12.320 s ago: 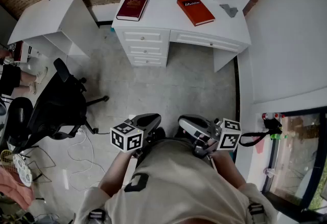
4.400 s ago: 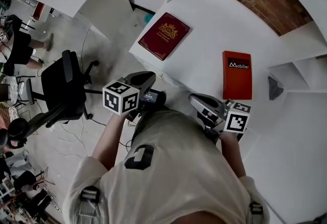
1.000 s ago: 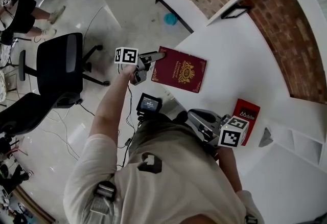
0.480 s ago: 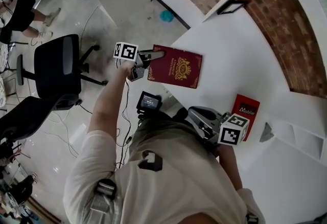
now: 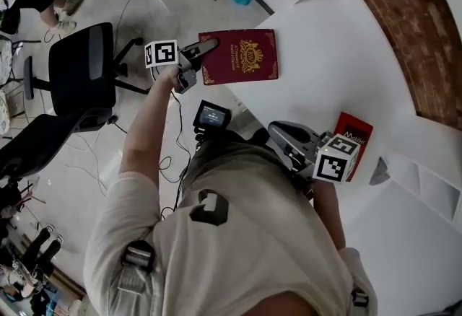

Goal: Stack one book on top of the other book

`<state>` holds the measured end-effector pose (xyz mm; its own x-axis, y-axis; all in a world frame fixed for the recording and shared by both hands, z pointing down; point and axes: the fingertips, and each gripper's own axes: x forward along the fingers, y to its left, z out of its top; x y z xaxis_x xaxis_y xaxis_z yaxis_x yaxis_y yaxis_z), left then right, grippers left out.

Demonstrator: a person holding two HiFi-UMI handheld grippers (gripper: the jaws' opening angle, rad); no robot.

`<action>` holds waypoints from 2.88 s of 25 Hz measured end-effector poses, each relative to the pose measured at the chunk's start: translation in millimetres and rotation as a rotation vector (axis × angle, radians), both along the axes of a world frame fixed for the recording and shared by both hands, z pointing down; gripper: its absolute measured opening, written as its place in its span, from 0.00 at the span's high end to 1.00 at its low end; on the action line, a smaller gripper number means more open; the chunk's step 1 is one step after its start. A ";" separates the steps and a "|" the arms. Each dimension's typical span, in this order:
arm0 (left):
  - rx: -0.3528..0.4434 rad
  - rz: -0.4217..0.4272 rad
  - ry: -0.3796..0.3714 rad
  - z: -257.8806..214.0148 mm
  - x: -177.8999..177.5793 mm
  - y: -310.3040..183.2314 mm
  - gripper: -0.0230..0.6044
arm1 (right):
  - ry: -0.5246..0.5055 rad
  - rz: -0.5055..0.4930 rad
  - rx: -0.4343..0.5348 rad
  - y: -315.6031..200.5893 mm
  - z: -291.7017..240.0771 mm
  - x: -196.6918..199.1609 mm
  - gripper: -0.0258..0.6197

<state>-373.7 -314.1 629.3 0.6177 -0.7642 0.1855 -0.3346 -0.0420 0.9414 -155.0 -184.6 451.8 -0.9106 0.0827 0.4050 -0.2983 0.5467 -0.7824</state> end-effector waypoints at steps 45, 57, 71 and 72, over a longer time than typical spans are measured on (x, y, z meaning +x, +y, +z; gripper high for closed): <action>0.063 -0.675 0.188 -98.1 -78.3 122.9 0.62 | -0.103 -0.175 -0.007 37.6 -10.0 -48.0 0.95; 0.078 -0.655 0.214 -110.4 -71.4 118.5 0.62 | -0.086 -0.157 0.033 45.7 -13.8 -57.5 0.95; -0.076 -0.602 0.305 -98.8 -44.0 133.2 0.62 | -0.100 -0.004 0.052 76.0 -15.9 -36.9 0.95; -0.078 -0.592 0.302 -100.1 -38.0 130.7 0.62 | -0.106 0.019 0.048 74.3 -16.3 -31.8 0.95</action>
